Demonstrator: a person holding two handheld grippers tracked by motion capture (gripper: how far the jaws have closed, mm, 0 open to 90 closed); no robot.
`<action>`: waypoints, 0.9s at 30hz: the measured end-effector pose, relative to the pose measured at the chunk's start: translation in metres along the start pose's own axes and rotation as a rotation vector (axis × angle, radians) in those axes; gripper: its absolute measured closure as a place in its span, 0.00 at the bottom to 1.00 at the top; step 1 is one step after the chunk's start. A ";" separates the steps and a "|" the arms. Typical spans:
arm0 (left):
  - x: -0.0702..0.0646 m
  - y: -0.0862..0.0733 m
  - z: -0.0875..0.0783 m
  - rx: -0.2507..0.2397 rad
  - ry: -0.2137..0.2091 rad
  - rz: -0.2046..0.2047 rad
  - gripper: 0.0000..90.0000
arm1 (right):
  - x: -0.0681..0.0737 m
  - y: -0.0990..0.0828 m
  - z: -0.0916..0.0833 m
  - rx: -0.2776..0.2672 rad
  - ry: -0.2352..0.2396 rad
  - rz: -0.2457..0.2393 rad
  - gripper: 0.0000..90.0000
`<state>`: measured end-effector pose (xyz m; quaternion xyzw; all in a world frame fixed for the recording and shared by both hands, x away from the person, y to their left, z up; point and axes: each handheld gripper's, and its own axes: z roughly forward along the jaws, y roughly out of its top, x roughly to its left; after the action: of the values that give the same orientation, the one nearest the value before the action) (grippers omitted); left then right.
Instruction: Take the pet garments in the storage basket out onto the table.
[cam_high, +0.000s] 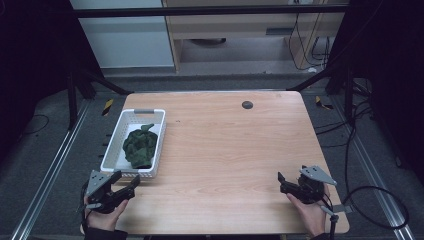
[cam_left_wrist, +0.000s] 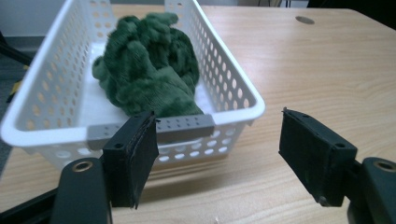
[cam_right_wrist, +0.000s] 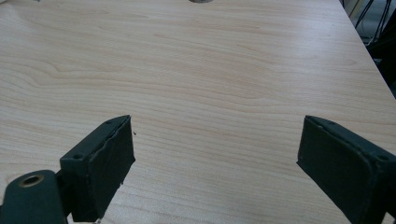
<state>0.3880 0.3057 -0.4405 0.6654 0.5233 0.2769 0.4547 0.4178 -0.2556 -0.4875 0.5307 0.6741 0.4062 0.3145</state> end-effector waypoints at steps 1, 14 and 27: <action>0.002 0.004 -0.003 -0.010 0.007 -0.002 0.30 | 0.000 0.000 0.000 0.000 -0.002 -0.002 0.12; 0.006 0.022 0.002 -0.014 0.010 0.016 0.28 | 0.002 -0.003 0.007 0.041 0.014 -0.022 0.11; 0.012 0.054 0.007 -0.047 0.015 0.022 0.27 | 0.001 -0.002 0.007 0.033 0.008 -0.011 0.11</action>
<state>0.4217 0.3124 -0.3968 0.6583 0.5126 0.2990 0.4631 0.4225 -0.2535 -0.4922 0.5304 0.6850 0.3952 0.3054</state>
